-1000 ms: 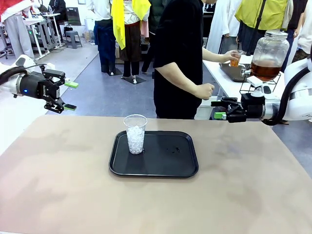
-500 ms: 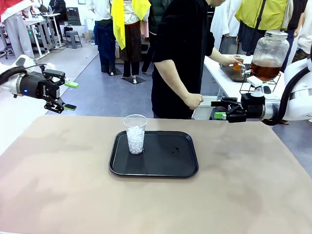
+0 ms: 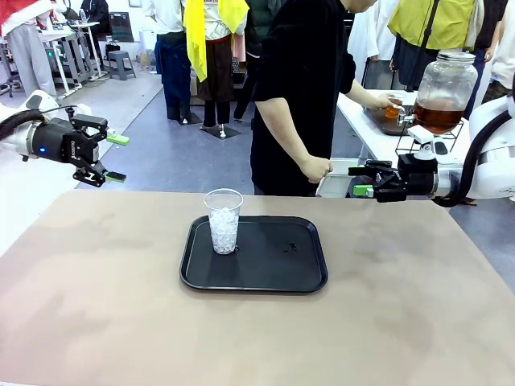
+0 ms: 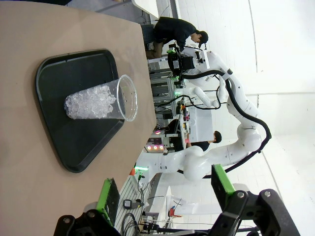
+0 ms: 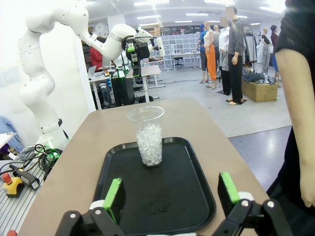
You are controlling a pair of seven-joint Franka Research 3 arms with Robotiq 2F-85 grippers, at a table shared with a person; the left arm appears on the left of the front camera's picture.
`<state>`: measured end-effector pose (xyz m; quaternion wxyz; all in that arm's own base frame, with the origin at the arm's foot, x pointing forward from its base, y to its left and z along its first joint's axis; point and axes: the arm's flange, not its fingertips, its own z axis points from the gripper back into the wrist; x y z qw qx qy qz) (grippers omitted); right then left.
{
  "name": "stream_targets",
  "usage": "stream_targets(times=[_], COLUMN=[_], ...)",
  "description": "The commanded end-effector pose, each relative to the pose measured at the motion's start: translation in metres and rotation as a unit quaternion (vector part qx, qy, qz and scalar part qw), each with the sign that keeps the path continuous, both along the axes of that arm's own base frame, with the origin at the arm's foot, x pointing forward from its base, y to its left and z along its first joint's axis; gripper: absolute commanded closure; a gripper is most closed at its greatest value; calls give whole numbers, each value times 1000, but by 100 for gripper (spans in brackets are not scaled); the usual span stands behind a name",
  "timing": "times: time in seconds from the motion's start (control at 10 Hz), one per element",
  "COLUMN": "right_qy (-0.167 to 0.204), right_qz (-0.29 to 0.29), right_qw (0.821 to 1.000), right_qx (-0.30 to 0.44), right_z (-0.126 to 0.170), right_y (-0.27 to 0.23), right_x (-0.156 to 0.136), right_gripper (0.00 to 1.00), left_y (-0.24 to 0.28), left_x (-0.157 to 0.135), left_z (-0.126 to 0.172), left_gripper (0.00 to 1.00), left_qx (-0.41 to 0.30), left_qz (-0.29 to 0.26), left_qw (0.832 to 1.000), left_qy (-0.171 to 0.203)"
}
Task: Pour the drink into the iced cup.
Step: Pick up the iced cup indicated by the human and present it to them.
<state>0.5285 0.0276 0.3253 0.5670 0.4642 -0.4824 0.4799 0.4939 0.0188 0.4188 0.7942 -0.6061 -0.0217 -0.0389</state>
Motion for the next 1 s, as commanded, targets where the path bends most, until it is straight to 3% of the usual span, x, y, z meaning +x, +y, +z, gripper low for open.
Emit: stream_targets(times=[0.0,0.9], right_qy=[7,7], right_qz=[3,3], right_qw=[1000,1000], right_qx=[5,5], right_z=[2,2], right_y=[-2,-2], right_x=[-1,-1], right_gripper=[0,0], left_y=[-1,-1], left_x=[-2,-2], left_z=[1,1], left_gripper=[0,0], left_qx=[-2,-2], left_qz=[4,4], left_qw=[1000,1000], left_qy=[3,3])
